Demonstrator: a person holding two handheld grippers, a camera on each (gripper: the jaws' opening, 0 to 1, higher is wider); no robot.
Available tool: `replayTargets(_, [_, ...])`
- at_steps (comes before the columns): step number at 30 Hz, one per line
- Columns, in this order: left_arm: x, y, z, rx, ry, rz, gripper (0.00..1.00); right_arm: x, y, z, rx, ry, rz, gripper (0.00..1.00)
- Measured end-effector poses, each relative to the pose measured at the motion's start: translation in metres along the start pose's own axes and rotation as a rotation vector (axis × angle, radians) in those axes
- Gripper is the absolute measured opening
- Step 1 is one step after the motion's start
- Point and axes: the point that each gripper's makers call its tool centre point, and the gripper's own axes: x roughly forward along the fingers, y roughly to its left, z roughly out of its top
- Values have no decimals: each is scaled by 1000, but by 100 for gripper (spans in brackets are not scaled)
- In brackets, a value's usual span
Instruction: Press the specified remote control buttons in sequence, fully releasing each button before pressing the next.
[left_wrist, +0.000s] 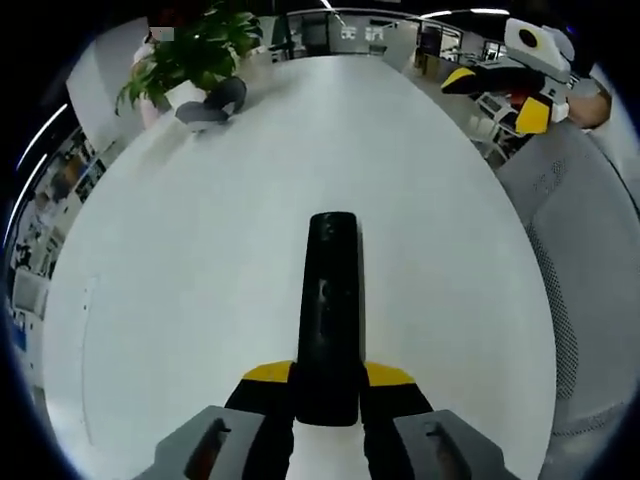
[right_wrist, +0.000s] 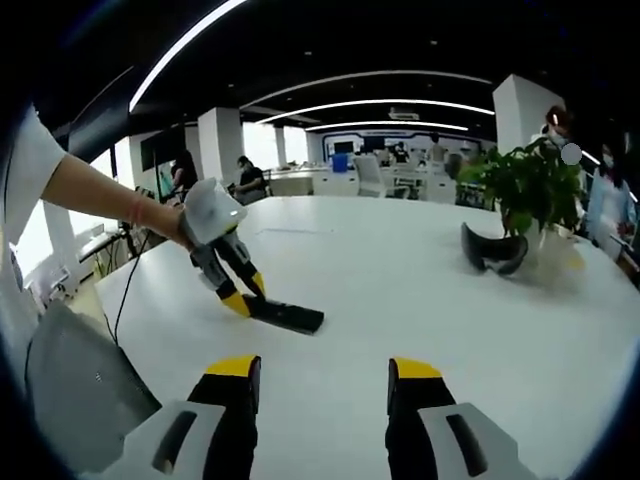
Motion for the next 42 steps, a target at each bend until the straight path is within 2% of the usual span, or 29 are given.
replayTargets(7, [0,0,-1,-2,-10,-3,24,1,1,-1,0,6,4,49])
replayTargets(17, [-1,-6,-1,43,-21,-32,24,2,4,-6,11,26,23,47])
replayTargets(26, [-2,-24,-3,91,-1,-64,24,2,6,-6,15,29,33,47])
replayTargets(31, [-3,-31,-4,47,9,-57,24,3,7,-7,12,34,38,47])
replayTargets(37, [-4,-44,-5,55,12,-54,24,2,6,-8,16,37,33,46])
replayTargets(41, [-5,-48,-6,-2,11,-46,24,2,6,-8,15,39,32,46])
replayTargets(42, [-4,-50,-6,4,13,-43,24,2,5,-9,13,40,30,46])
